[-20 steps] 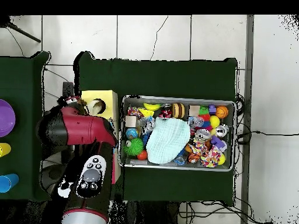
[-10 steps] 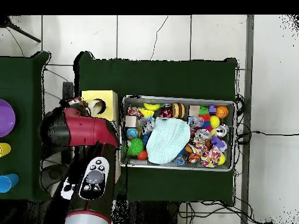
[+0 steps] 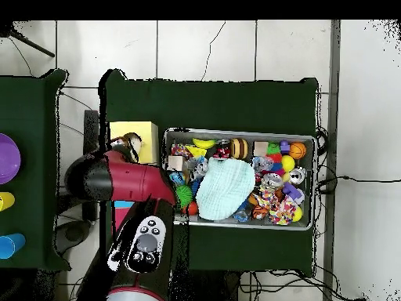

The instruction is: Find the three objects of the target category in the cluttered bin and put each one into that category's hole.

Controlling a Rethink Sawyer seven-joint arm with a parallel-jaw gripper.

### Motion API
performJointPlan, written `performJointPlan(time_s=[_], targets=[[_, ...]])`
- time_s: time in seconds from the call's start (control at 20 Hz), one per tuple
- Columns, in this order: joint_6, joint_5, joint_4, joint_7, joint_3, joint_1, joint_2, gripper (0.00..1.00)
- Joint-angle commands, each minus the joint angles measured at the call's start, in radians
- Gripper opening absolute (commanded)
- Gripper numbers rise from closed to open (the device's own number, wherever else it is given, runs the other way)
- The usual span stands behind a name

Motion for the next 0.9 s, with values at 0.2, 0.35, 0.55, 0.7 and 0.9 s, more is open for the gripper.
performJointPlan(time_s=[0.2,0.35,0.55,0.7,0.9], targets=[[-0.043,-0.055,0.081,0.016,0.104,-0.066,0.084,0.00],[-0.064,-0.037,0.032,0.043,0.090,-0.040,0.135,0.00],[-0.081,-0.008,-0.051,0.069,0.061,-0.010,0.214,0.00],[-0.115,0.005,-0.101,0.069,0.074,-0.017,0.270,0.00],[-0.129,0.056,-0.201,0.109,0.028,0.026,0.375,0.00]])
